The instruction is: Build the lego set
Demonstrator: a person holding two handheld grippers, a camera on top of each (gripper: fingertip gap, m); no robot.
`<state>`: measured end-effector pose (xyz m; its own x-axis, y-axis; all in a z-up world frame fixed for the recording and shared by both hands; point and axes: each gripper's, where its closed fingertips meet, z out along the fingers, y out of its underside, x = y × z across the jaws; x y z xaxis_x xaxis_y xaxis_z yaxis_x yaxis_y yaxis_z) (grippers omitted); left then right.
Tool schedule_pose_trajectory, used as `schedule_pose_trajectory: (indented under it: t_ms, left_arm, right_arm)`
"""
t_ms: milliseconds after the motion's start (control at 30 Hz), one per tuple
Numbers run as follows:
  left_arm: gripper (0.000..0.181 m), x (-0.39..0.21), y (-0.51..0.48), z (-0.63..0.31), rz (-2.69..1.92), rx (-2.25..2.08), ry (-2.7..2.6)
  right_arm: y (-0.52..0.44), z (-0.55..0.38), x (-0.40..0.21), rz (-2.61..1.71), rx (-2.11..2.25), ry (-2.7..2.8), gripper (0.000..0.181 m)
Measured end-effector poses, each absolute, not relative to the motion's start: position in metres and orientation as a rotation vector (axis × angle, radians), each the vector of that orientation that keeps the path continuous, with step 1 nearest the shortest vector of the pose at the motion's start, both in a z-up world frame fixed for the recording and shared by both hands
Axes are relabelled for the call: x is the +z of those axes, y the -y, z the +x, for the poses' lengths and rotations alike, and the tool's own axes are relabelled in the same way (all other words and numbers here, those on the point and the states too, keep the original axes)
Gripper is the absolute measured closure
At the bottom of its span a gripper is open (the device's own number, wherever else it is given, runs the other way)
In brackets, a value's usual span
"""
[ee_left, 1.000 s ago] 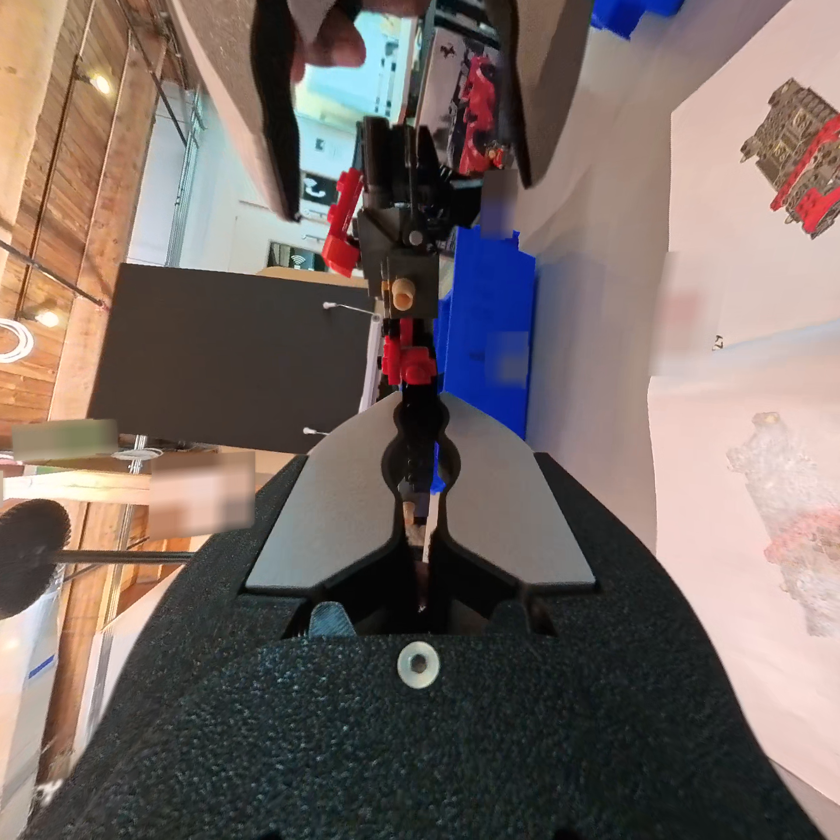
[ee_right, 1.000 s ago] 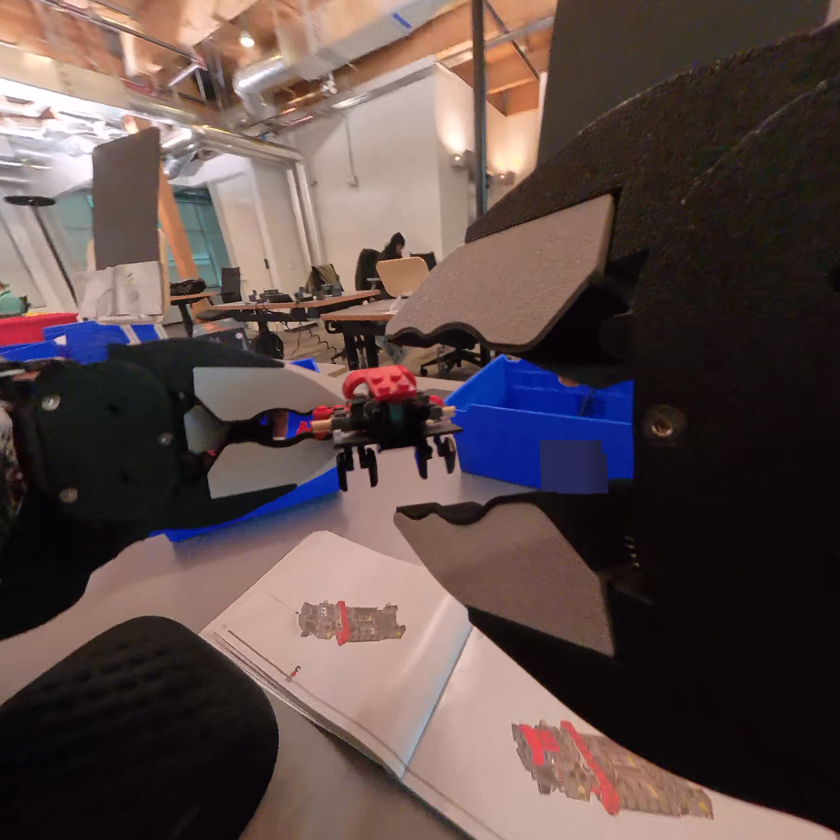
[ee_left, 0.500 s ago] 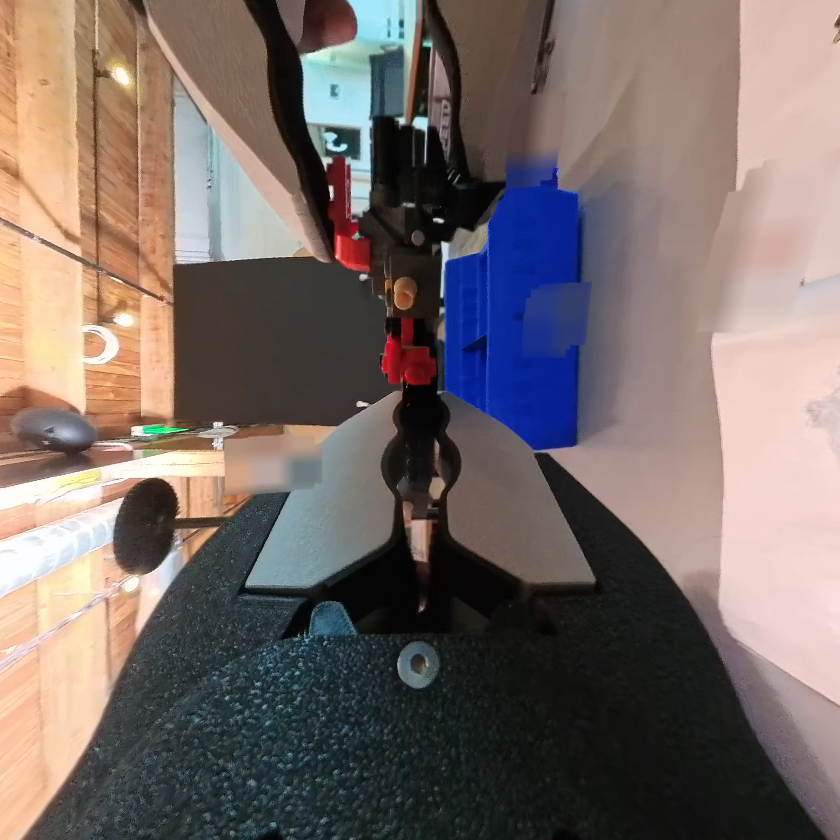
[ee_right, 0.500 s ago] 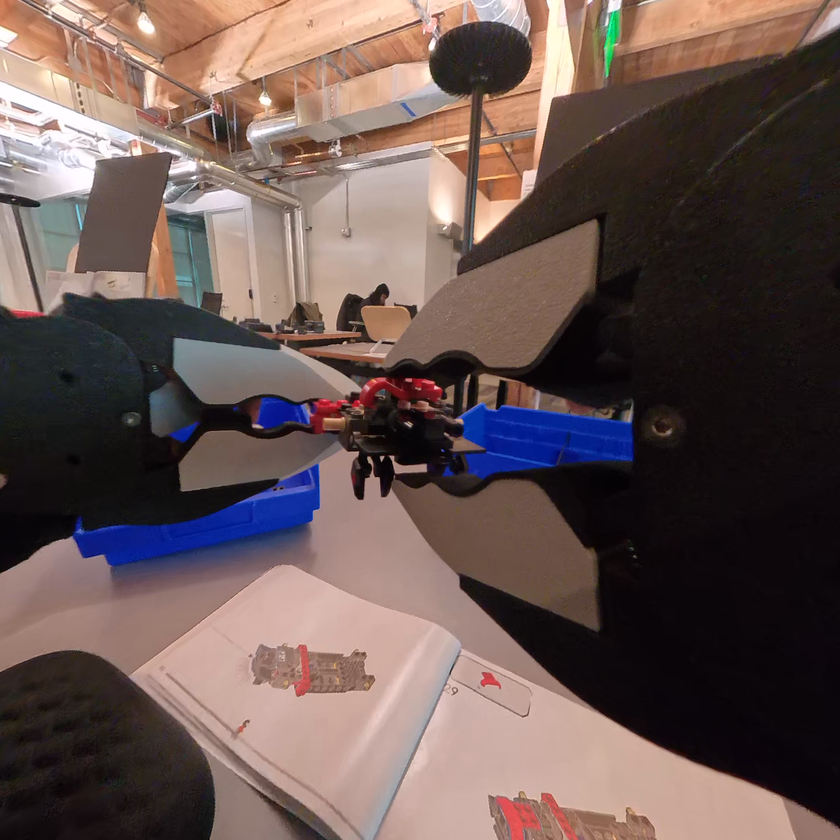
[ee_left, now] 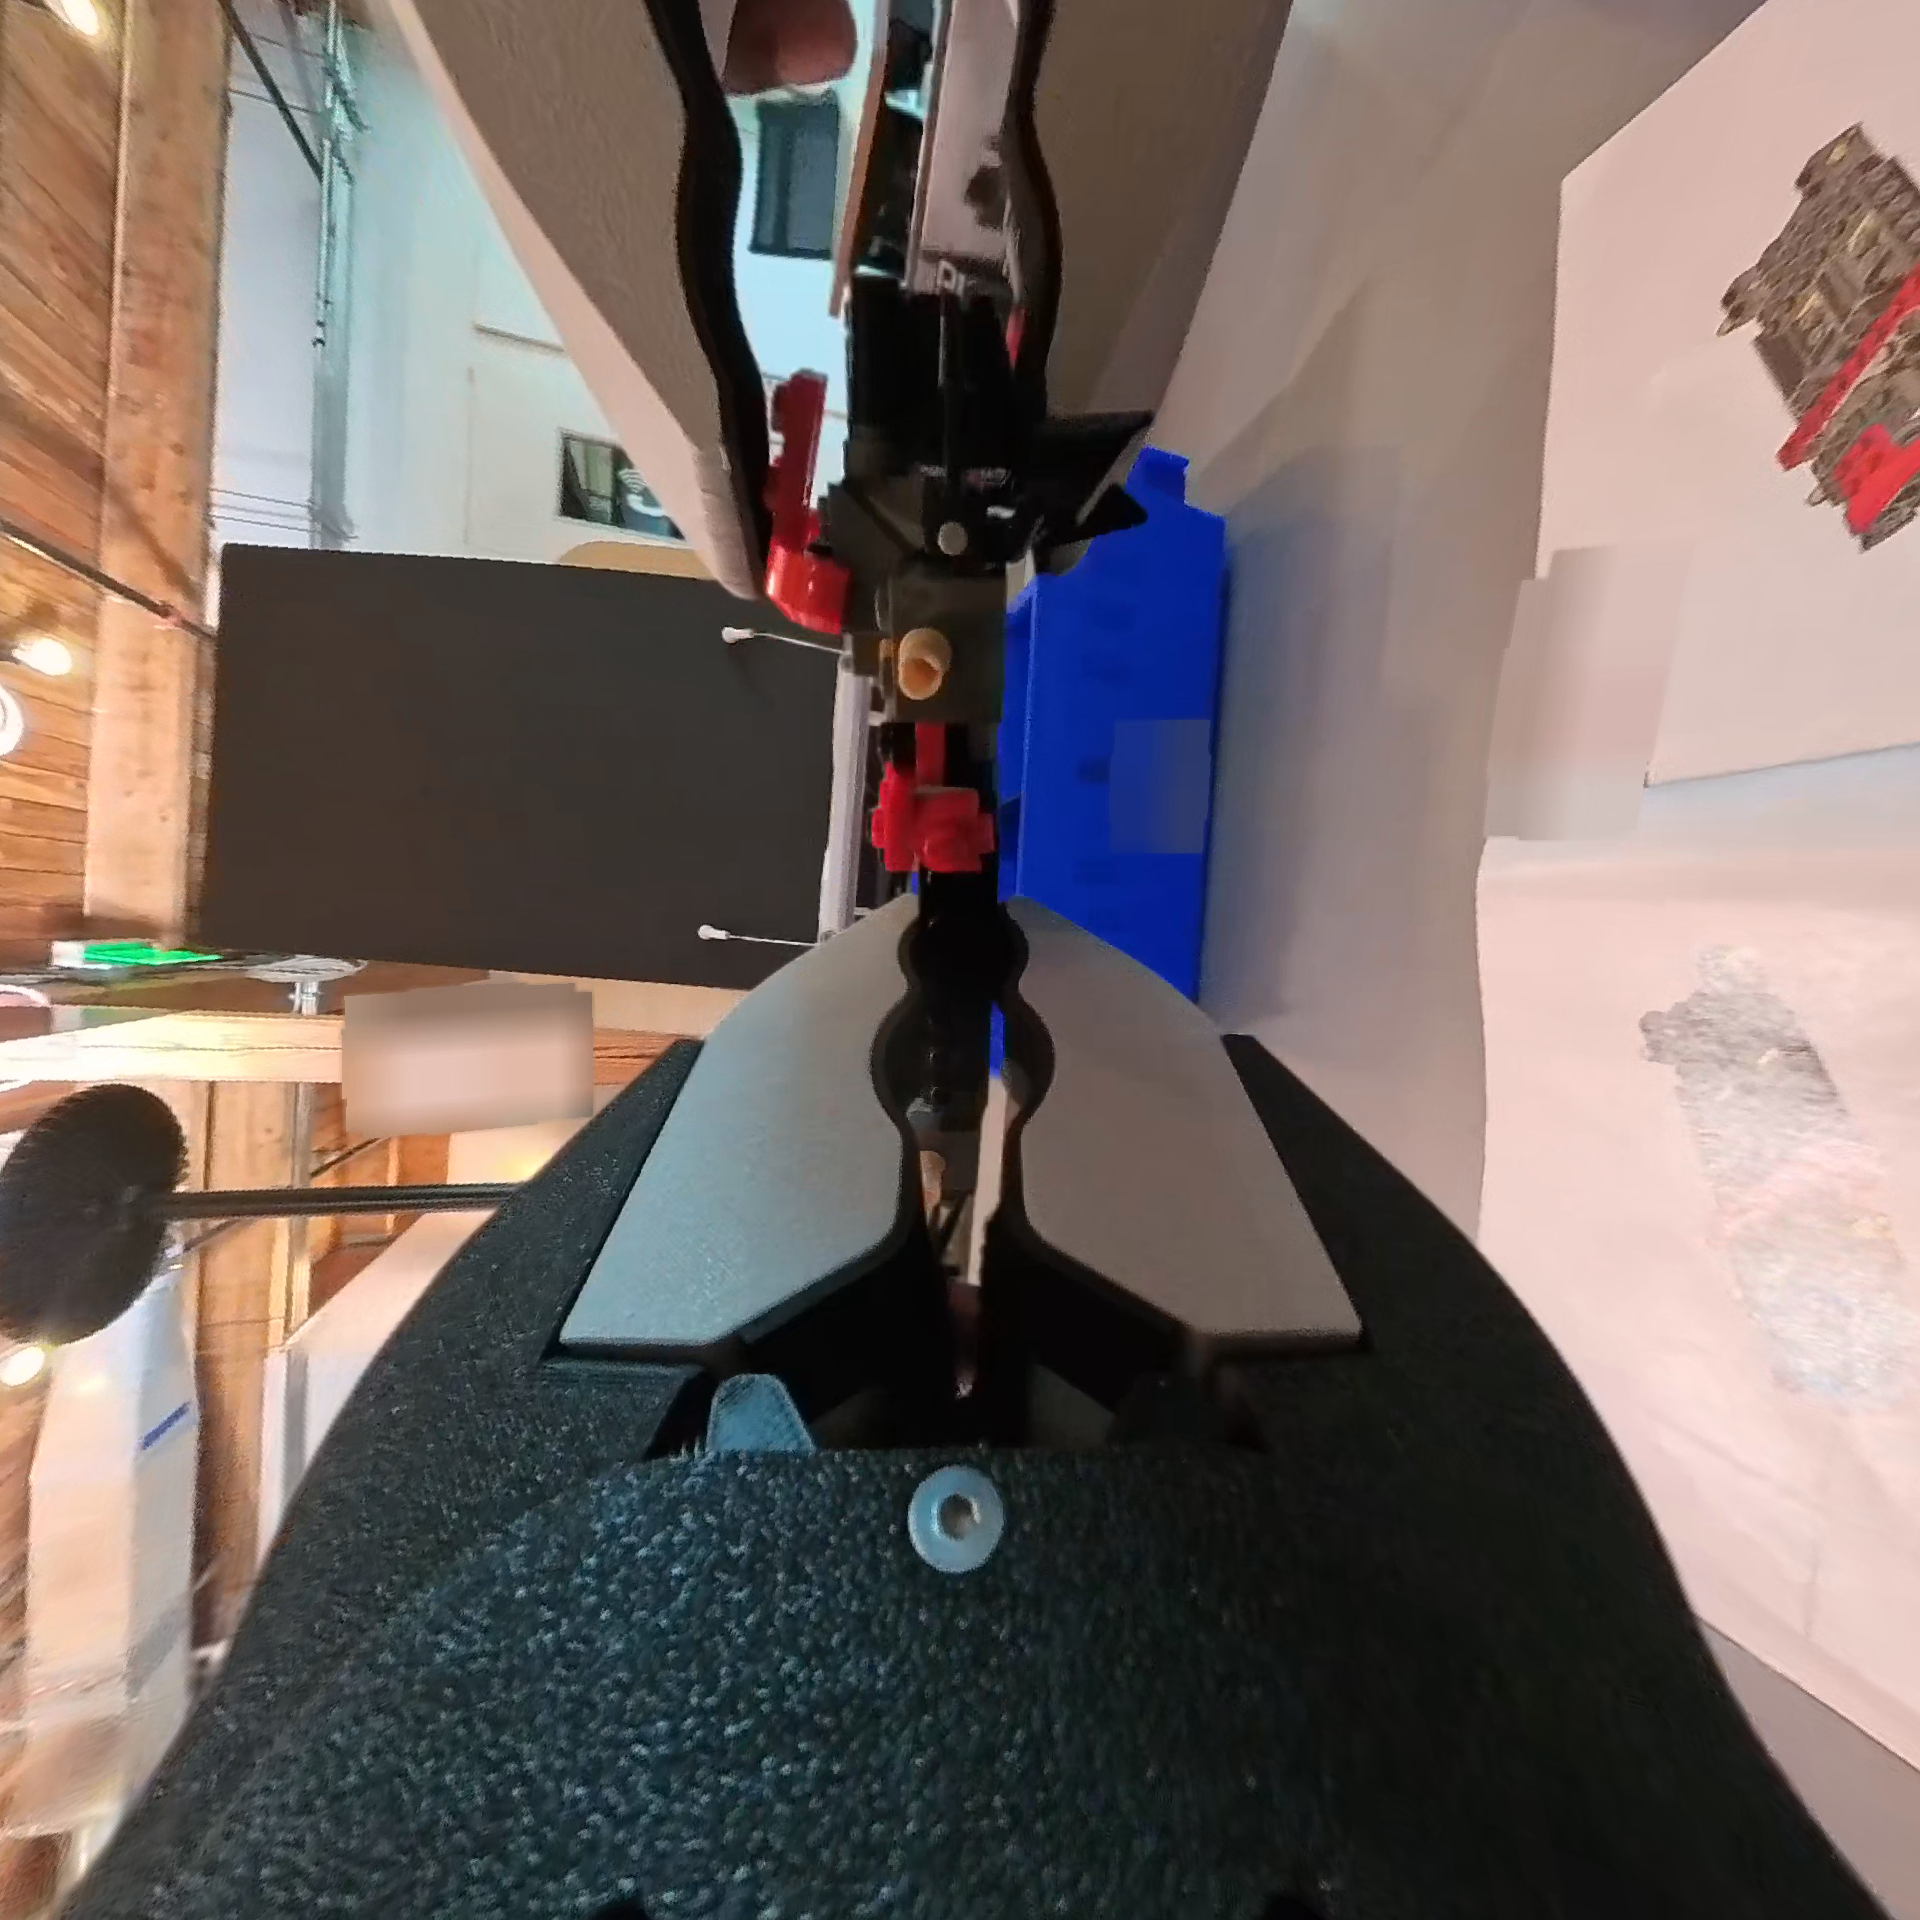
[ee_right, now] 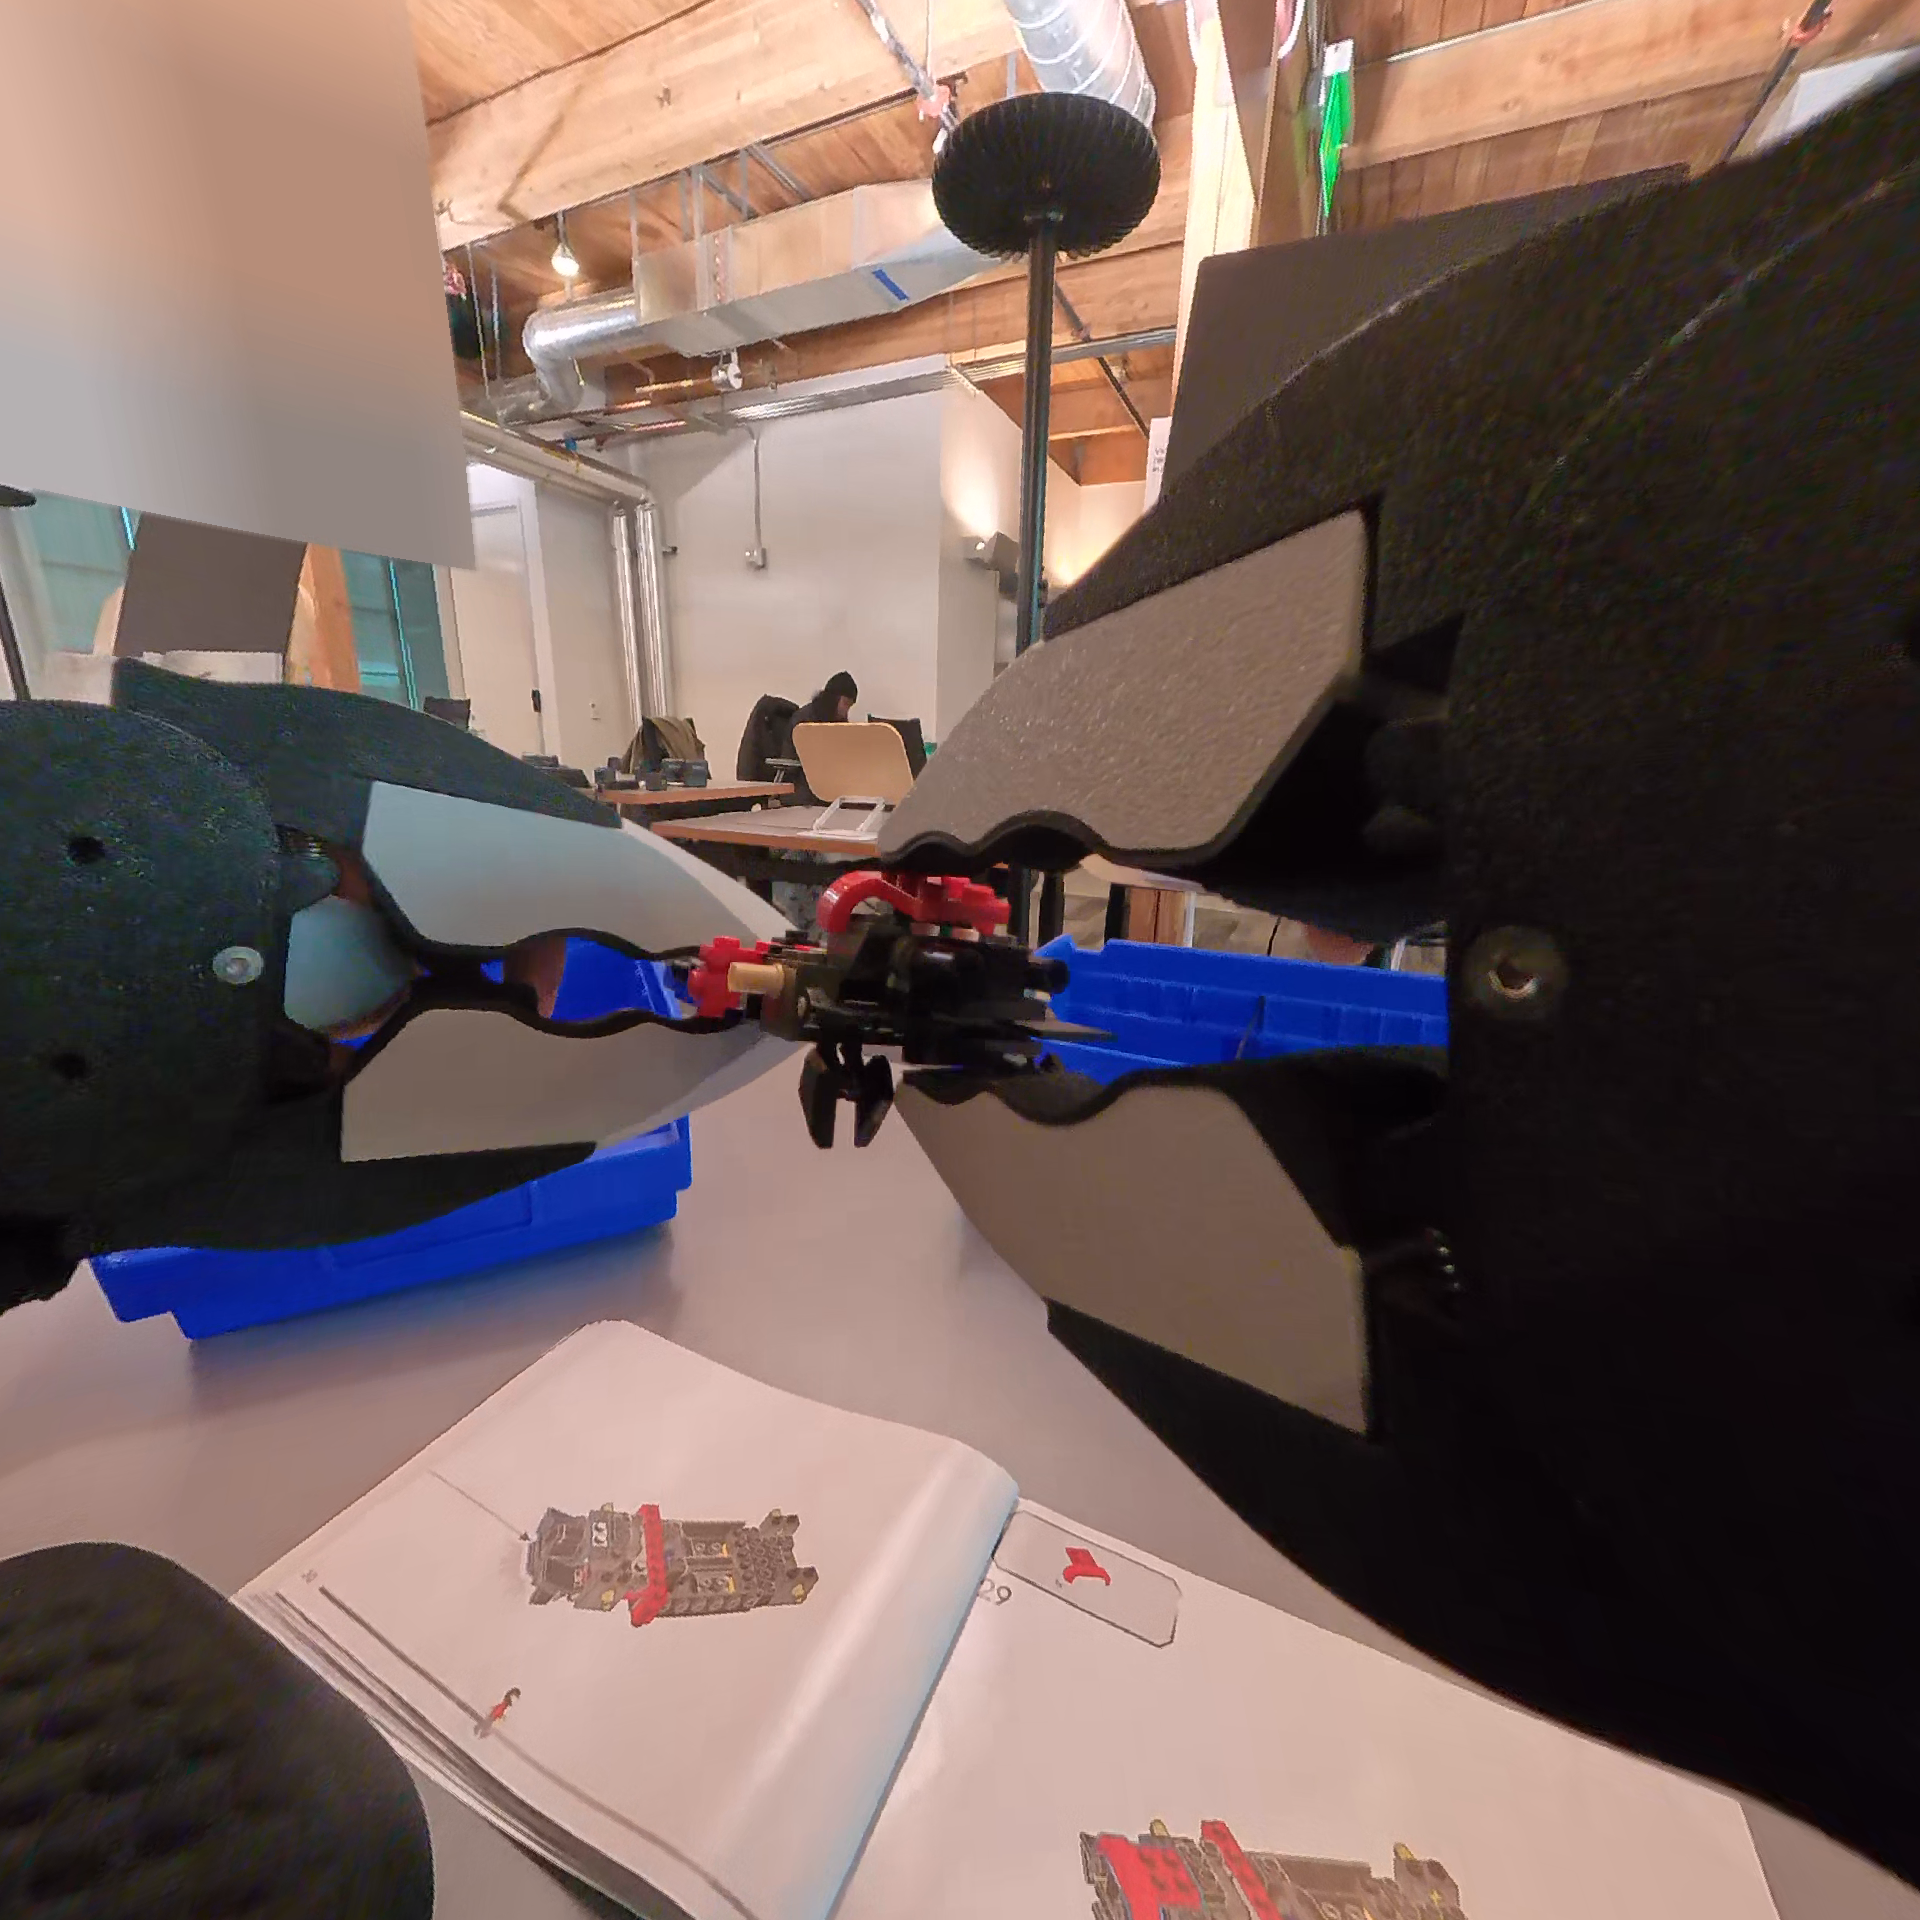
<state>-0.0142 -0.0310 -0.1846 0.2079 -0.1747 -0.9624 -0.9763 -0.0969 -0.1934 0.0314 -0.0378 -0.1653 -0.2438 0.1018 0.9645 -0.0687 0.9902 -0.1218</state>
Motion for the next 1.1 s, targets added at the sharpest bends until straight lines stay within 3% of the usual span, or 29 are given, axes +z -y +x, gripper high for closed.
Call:
schedule_pose_trajectory:
  t_ms: [1100]
  left_arm:
    - [0.173,-0.188,0.024,-0.011,-1.523,0.986,-1.148]
  right_arm:
    - [0.028,0.034,-0.174,-0.063,0.126,1.914,0.133]
